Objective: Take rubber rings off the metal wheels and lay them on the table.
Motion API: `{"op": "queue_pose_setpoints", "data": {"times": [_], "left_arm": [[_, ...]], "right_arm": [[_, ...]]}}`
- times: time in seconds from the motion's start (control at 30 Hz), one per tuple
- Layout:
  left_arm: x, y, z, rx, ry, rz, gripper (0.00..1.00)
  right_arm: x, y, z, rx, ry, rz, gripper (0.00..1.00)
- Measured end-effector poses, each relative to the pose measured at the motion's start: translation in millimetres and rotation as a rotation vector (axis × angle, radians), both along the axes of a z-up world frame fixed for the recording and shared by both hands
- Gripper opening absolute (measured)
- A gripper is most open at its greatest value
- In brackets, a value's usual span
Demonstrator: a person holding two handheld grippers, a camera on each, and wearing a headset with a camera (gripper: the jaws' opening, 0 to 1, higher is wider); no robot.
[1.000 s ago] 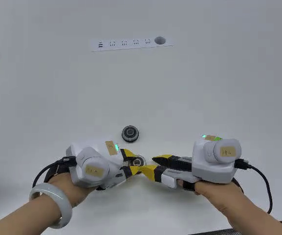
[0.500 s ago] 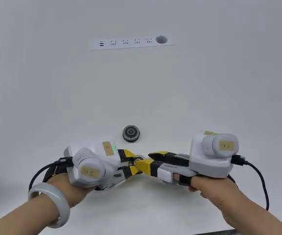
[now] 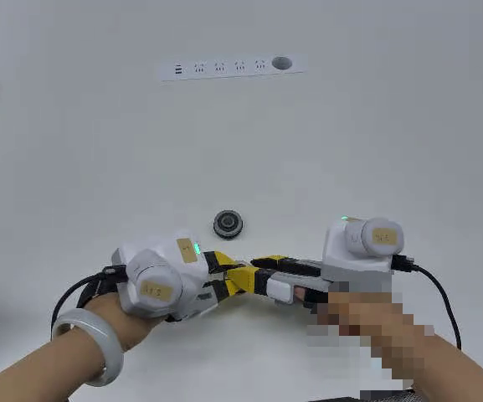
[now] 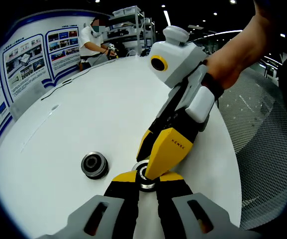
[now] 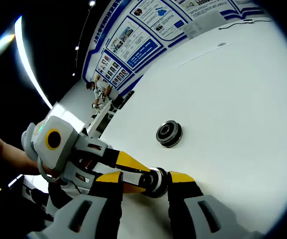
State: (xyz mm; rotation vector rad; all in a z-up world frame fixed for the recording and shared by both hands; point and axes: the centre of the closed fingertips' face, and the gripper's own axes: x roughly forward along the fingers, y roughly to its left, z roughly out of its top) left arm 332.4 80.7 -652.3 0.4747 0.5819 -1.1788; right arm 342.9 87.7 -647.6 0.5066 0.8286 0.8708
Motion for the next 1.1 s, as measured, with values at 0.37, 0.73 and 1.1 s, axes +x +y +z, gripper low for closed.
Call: {"op": "queue_pose_setpoints", "data": {"times": [0.37,0.73,1.1], "left_arm": [[0.2,0.5,0.0,-0.01,0.003,0.008,0.12],[0.7,0.8,0.1,-0.012,0.003,0.009,0.12],[0.4,0.5,-0.3,-0.012,0.003,0.013,0.12]], "right_arm": [[-1.7,1.5,0.9,0.038,0.053,0.006,0.39],[-4.9,-0.1,3.5,0.074,0.101,0.007,0.41],[-16.7,-3.5,5.7,0.093,0.152,0.047,0.42]]}}
